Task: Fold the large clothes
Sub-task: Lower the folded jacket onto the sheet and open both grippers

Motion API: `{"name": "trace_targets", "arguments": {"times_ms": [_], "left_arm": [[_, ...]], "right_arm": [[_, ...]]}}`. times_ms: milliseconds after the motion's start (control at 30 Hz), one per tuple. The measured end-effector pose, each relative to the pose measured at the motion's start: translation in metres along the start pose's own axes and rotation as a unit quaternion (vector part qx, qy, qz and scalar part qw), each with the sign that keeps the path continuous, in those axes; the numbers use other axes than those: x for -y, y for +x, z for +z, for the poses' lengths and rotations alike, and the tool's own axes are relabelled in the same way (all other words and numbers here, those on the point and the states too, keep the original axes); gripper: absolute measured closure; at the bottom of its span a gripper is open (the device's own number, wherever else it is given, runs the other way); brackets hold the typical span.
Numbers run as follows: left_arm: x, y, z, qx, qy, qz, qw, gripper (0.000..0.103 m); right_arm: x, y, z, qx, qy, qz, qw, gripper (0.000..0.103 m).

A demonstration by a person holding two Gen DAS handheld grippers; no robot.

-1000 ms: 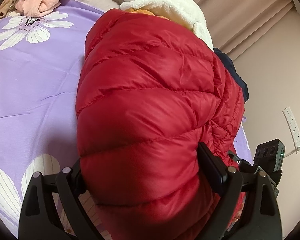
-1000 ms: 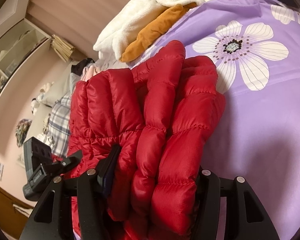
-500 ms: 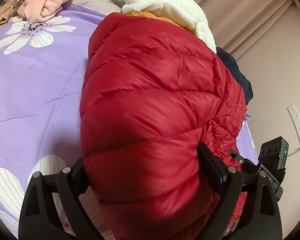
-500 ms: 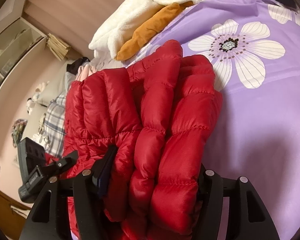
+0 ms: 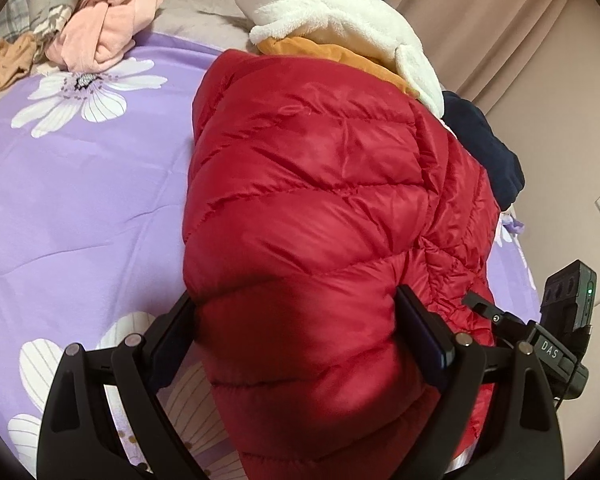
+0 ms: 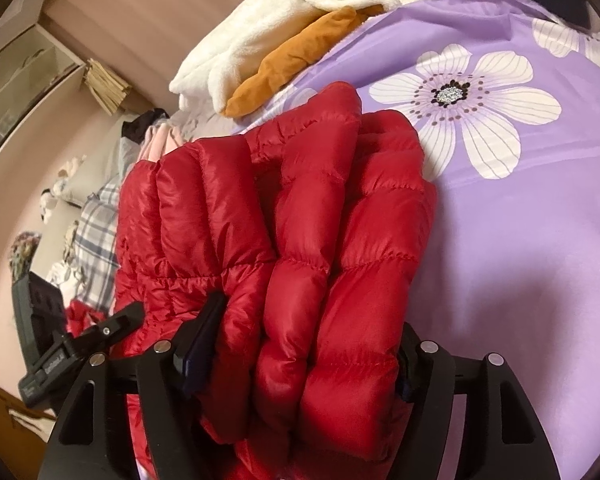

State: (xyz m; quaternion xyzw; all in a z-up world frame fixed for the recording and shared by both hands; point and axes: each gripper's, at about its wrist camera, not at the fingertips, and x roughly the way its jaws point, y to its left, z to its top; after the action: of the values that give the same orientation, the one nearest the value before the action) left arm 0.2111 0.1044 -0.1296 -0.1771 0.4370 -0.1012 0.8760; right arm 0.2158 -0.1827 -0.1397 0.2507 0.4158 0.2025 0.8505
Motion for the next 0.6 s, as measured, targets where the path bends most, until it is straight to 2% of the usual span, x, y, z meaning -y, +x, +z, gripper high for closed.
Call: {"name": "trace_targets", "arguments": {"times_ms": [333, 600], "left_arm": [[0.011, -0.010, -0.006, 0.018, 0.035, 0.038, 0.9985, 0.009], [0.014, -0.018, -0.011, 0.022, 0.042, 0.047, 0.9977, 0.010]], "right_arm": [[-0.001, -0.007, -0.003, 0.005, -0.004, -0.019, 1.000, 0.030], [-0.007, -0.016, -0.007, 0.015, -0.020, -0.041, 0.999, 0.030]]}}
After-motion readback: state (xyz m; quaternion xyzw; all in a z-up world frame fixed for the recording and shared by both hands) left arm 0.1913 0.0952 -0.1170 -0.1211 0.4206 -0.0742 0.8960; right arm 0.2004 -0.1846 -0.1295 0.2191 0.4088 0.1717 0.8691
